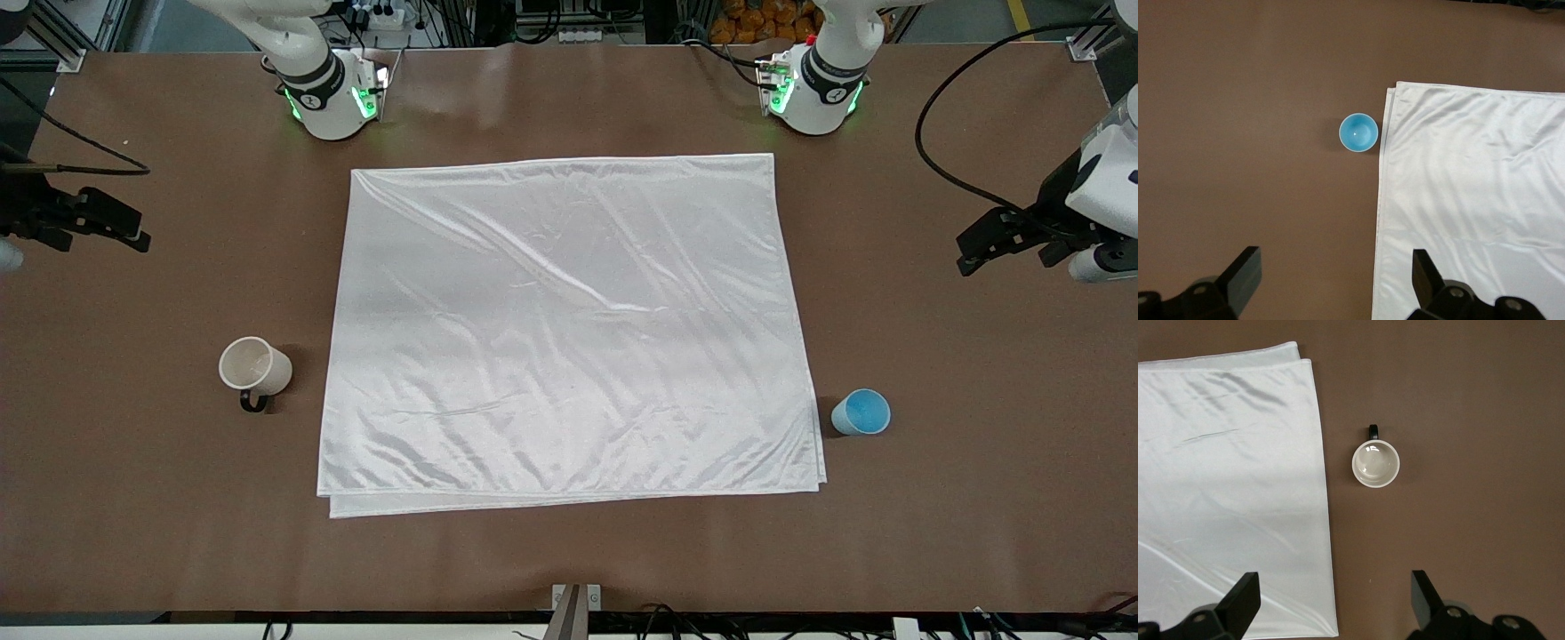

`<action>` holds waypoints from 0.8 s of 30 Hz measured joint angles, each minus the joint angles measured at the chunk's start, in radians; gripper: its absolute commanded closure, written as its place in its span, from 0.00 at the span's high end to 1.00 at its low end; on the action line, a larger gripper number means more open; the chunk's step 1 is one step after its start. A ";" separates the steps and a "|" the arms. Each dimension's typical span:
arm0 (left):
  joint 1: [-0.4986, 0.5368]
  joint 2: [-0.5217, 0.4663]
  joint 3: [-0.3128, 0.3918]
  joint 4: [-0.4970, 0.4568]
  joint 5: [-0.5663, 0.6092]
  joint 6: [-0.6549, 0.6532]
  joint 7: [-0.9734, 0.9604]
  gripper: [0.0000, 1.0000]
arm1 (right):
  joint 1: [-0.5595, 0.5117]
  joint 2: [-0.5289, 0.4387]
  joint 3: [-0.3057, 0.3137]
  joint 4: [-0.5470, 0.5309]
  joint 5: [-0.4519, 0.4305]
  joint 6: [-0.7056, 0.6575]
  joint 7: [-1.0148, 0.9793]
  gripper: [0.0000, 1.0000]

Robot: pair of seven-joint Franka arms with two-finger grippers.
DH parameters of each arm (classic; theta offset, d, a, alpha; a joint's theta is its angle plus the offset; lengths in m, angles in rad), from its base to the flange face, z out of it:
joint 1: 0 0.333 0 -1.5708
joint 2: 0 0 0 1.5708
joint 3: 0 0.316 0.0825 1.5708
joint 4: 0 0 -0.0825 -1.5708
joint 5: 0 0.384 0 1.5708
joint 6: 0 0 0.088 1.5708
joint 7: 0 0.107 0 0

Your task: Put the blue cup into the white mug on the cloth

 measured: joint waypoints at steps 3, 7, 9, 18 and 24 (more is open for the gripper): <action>0.000 0.003 0.001 -0.002 0.000 -0.001 0.000 1.00 | 0.000 0.003 0.000 0.000 0.000 0.002 0.000 1.00; 0.000 0.012 0.005 -0.005 0.000 -0.001 0.000 1.00 | -0.002 0.008 -0.001 0.000 0.000 0.004 0.000 1.00; 0.001 0.019 0.008 -0.006 0.000 -0.001 0.000 1.00 | -0.002 0.012 -0.001 0.000 0.000 0.007 0.000 1.00; 0.031 0.074 0.012 -0.008 0.000 0.007 0.000 1.00 | -0.008 0.059 -0.003 -0.007 0.000 0.054 0.000 1.00; 0.039 0.114 0.012 -0.009 0.000 0.035 0.000 1.00 | -0.018 0.133 -0.005 -0.013 0.000 0.125 0.000 1.00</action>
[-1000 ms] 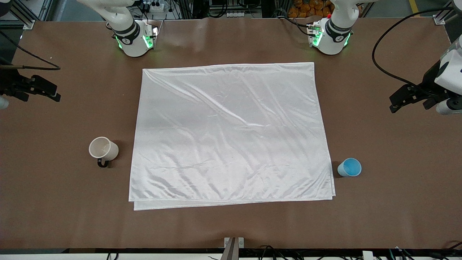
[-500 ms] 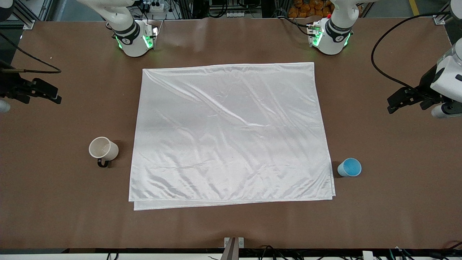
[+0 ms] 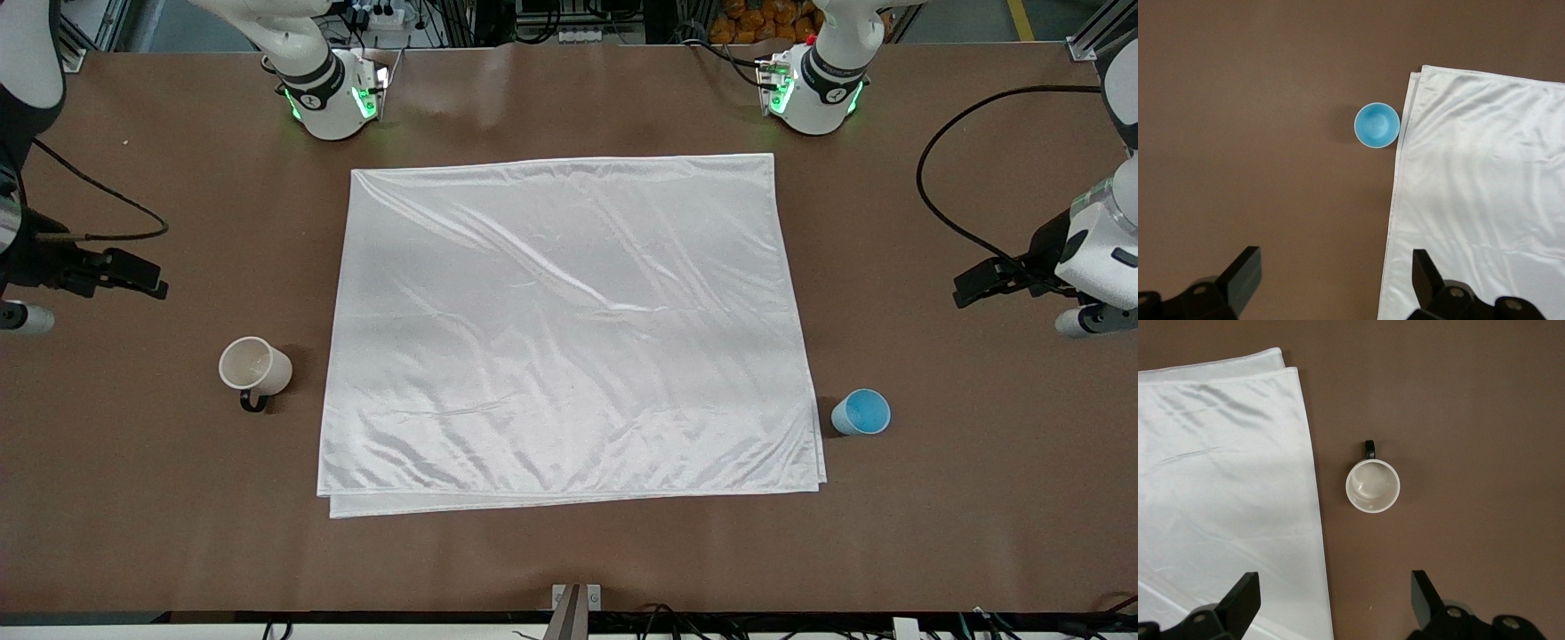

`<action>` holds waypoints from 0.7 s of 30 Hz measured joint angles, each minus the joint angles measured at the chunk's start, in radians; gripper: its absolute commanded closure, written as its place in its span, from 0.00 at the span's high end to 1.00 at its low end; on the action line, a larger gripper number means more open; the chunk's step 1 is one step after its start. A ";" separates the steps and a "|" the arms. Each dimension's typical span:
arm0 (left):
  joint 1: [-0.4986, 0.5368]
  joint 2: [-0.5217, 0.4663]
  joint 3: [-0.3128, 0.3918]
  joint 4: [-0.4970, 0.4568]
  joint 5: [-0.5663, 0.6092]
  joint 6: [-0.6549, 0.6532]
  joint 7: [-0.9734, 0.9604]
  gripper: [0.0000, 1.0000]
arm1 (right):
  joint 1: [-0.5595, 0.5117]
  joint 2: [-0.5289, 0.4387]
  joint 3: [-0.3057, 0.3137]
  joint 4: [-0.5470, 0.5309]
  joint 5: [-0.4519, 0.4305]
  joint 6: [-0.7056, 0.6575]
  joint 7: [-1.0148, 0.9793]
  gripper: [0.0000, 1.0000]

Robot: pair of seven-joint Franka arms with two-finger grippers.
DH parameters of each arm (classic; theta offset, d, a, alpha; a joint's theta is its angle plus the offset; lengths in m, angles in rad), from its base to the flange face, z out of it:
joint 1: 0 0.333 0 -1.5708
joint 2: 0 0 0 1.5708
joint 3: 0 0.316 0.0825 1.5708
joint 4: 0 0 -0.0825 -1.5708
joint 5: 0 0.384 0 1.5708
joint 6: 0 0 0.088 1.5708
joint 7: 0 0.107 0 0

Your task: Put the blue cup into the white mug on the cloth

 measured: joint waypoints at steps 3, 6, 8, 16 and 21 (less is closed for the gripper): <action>0.003 0.022 0.000 0.000 0.000 0.020 0.000 1.00 | -0.010 0.037 0.000 -0.001 0.000 0.037 0.000 1.00; 0.007 0.046 0.000 -0.001 0.000 0.042 0.000 1.00 | -0.019 0.078 -0.001 -0.002 0.000 0.078 -0.001 1.00; 0.008 0.063 0.000 -0.001 0.000 0.056 0.000 1.00 | -0.024 0.104 -0.001 -0.002 0.000 0.105 -0.001 1.00; 0.008 0.124 0.000 -0.002 0.000 0.108 0.000 1.00 | -0.044 0.197 -0.002 -0.003 0.000 0.204 -0.031 1.00; 0.008 0.162 0.000 -0.002 0.000 0.140 0.000 1.00 | -0.053 0.252 -0.003 -0.003 0.000 0.251 -0.045 1.00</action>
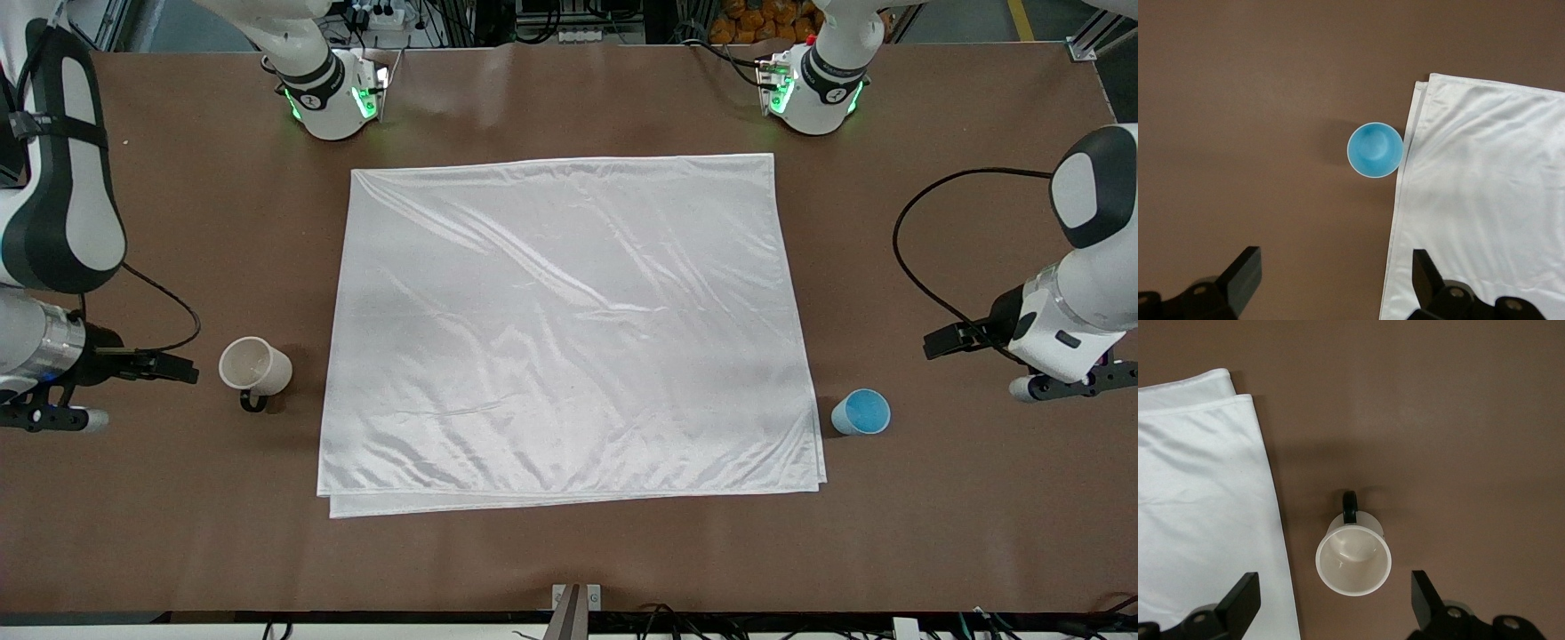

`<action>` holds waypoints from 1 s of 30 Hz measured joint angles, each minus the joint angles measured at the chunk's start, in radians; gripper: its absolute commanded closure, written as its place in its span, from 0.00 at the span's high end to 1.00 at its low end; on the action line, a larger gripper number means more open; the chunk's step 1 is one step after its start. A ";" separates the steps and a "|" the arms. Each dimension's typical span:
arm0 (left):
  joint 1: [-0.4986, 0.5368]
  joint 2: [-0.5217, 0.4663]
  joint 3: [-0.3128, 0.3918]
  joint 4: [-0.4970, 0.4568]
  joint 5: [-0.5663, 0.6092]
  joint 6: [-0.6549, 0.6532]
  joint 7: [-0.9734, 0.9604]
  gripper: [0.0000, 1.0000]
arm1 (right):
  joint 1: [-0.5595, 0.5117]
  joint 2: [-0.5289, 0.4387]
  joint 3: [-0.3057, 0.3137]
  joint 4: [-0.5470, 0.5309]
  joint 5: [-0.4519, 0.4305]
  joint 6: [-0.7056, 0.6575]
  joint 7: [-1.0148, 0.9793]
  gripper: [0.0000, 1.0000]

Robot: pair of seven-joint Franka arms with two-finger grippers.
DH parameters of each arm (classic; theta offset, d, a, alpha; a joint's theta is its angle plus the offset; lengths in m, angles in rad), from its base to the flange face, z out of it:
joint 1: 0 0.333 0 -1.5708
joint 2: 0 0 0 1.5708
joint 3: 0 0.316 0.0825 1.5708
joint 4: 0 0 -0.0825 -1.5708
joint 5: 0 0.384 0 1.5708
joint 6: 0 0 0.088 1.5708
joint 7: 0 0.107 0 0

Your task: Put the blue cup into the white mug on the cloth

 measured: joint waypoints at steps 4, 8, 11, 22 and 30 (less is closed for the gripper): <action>0.000 0.027 0.000 0.000 0.000 0.025 0.000 1.00 | -0.001 0.038 0.000 0.000 0.000 0.020 -0.003 1.00; 0.003 0.052 0.000 -0.001 0.000 0.049 -0.001 1.00 | -0.001 0.070 0.000 0.000 0.000 0.038 -0.003 1.00; 0.009 0.074 0.001 -0.001 0.000 0.077 -0.002 1.00 | -0.001 0.094 0.000 0.000 0.000 0.054 -0.004 1.00; 0.018 0.142 0.001 -0.001 0.000 0.158 -0.002 1.00 | -0.001 0.181 0.000 0.000 0.000 0.119 -0.004 1.00; 0.019 0.184 0.001 -0.001 0.000 0.214 -0.002 1.00 | -0.001 0.238 0.000 0.000 0.000 0.179 -0.004 1.00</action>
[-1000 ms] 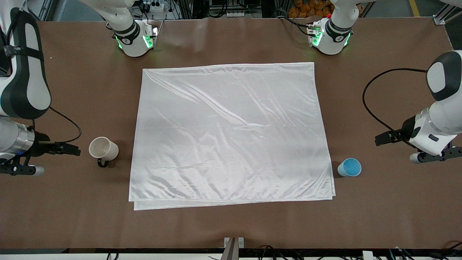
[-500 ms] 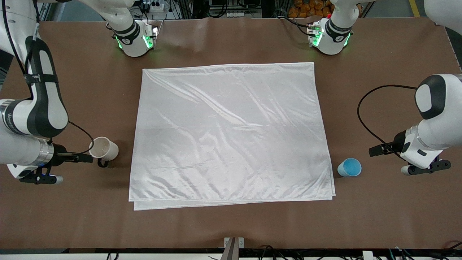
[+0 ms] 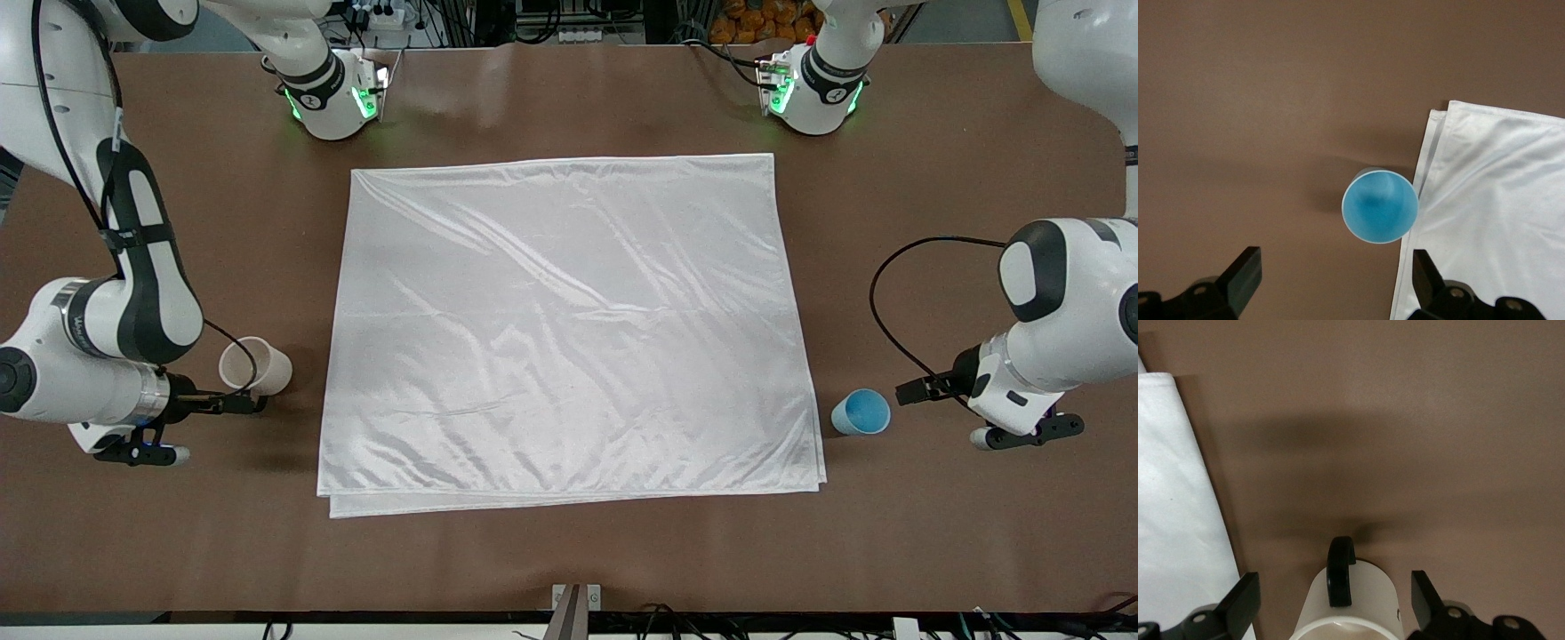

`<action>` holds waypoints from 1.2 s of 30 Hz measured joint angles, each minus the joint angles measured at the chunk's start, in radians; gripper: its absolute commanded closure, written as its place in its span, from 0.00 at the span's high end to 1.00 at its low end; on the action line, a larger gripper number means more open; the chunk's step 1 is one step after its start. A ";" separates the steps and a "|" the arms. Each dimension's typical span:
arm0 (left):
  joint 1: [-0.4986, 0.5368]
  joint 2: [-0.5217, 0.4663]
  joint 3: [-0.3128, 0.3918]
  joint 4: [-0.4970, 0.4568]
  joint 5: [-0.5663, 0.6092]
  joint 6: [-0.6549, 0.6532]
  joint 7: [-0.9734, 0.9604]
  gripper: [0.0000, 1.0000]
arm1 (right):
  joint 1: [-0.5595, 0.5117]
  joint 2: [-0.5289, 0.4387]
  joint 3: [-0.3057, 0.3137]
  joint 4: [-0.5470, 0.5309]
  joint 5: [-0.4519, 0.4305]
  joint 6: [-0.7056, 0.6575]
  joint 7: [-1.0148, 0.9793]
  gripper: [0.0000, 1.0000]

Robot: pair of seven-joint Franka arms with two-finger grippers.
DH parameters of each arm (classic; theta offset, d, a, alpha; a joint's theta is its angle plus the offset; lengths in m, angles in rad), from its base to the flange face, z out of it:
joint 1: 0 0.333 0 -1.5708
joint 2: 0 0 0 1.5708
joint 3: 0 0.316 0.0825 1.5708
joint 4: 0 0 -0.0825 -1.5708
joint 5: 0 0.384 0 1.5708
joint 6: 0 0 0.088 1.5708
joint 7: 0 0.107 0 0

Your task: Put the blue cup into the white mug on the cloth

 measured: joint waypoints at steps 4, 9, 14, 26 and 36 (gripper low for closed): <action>0.001 0.022 0.000 0.000 0.000 0.028 0.000 1.00 | 0.000 0.019 0.000 0.000 0.000 0.005 0.000 1.00; 0.004 0.051 0.001 0.000 0.000 0.057 0.000 1.00 | 0.000 0.030 0.000 -0.001 0.000 0.004 0.000 1.00; 0.003 0.076 0.001 0.000 0.000 0.076 0.000 1.00 | 0.000 0.038 0.000 -0.007 0.000 0.003 0.000 1.00; 0.003 0.127 0.001 -0.014 0.000 0.122 0.000 1.00 | -0.001 0.050 -0.001 -0.028 0.000 0.004 0.000 0.48; 0.003 0.134 0.000 -0.063 0.000 0.184 0.000 1.00 | -0.008 0.051 -0.001 -0.038 0.000 0.004 0.000 0.00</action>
